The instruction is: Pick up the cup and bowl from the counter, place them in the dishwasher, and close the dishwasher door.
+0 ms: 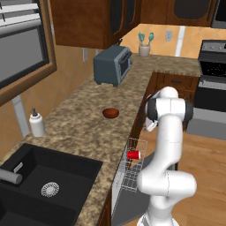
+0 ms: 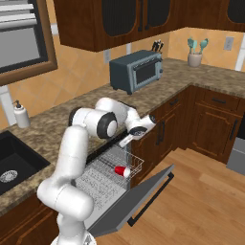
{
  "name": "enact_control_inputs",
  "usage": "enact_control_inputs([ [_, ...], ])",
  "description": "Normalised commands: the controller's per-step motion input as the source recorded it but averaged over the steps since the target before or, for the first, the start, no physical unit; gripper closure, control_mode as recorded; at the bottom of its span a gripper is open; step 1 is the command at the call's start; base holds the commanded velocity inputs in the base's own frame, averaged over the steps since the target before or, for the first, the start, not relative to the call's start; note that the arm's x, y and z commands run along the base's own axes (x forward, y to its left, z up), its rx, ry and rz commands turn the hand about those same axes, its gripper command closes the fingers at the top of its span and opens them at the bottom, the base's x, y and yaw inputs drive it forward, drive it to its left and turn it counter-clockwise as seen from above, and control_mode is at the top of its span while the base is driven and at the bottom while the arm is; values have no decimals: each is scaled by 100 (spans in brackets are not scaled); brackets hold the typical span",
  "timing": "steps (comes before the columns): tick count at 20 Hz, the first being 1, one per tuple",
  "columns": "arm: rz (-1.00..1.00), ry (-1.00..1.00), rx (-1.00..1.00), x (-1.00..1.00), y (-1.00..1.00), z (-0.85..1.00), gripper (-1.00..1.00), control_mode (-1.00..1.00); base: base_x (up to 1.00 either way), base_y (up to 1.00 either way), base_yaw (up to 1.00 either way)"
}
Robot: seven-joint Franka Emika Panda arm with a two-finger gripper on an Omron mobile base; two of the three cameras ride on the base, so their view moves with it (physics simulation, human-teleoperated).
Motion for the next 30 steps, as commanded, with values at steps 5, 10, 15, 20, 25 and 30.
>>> enact_control_inputs([
  [5,-11,-14,1,-100,40,10,-100,-100,0,0,0],
  [10,0,-15,-8,-89,30,71,-100,-100,0,0,0],
  [15,-3,5,-1,-61,1,100,-100,-100,0,0,0],
  [20,-8,5,1,-50,24,100,-100,-100,0,0,0],
  [25,-3,1,-17,4,77,74,-100,-100,0,0,0],
  [30,0,3,-32,17,82,15,-100,-100,0,0,0],
])
